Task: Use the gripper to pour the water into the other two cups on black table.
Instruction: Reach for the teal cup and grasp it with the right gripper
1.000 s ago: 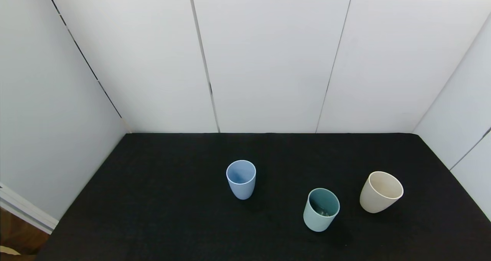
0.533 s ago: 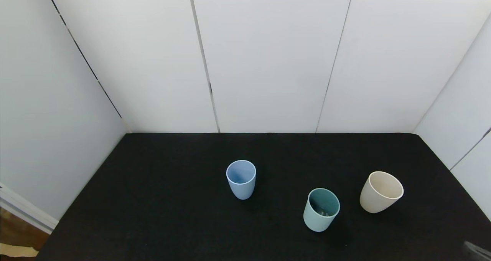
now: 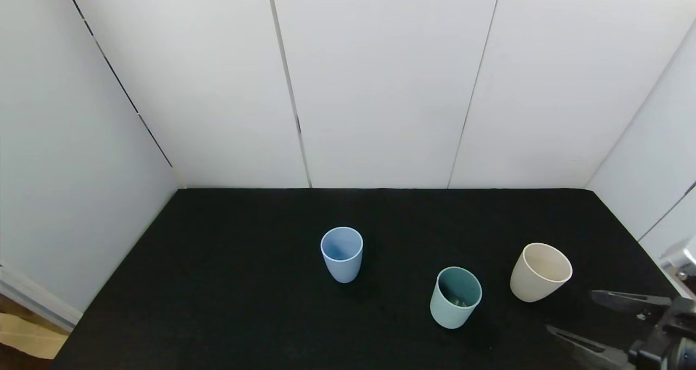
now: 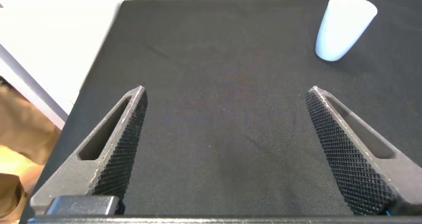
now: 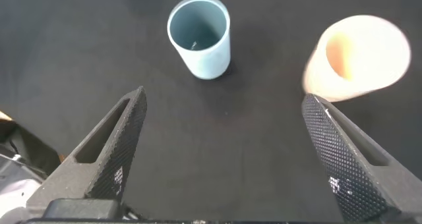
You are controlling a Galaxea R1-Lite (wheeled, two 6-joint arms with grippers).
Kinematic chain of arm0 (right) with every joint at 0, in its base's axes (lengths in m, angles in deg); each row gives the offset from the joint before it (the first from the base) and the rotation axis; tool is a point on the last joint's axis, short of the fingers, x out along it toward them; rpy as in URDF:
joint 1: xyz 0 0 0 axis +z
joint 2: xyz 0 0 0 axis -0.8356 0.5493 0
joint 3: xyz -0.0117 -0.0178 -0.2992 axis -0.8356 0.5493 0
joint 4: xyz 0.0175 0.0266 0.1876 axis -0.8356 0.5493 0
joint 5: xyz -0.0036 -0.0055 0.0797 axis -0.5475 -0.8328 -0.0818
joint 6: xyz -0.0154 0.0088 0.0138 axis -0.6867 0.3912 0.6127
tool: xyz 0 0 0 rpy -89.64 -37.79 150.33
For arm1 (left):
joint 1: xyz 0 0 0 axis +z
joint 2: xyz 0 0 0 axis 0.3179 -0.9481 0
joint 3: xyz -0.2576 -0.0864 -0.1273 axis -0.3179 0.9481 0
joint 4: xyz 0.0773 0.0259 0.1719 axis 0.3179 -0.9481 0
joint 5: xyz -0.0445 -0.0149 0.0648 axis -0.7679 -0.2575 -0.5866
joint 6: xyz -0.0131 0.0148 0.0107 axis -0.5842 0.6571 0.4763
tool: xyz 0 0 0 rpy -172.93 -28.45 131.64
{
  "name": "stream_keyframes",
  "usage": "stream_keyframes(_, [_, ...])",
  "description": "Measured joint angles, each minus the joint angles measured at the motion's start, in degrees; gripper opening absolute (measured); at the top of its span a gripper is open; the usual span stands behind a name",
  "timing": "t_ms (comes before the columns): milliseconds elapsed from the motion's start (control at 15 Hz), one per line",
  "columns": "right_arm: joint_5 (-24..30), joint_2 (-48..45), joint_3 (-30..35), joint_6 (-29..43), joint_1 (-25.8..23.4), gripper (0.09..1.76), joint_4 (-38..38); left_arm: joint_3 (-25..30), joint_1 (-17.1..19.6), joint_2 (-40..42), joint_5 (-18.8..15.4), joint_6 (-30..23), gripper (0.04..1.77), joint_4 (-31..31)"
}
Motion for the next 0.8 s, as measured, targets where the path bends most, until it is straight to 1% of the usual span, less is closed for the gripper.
stream_keyframes(133, [-1.41,4.77,2.43,0.0,1.63,1.71,-5.16,0.0,0.0,0.0,0.0,0.0,1.72,-0.02])
stream_keyframes(400, [-5.38,14.09,6.74,0.88,6.79,1.71,-16.94,0.0,0.0,0.0,0.0,0.0,1.72,0.0])
stream_keyframes(600, [-7.45,21.35,7.94,1.79,9.76,1.71,-23.87,0.0,0.0,0.0,0.0,0.0,1.72,-0.02])
stream_keyframes(800, [-7.72,27.15,7.74,2.05,10.67,1.71,-29.29,0.0,0.0,0.0,0.0,0.0,1.72,-0.02])
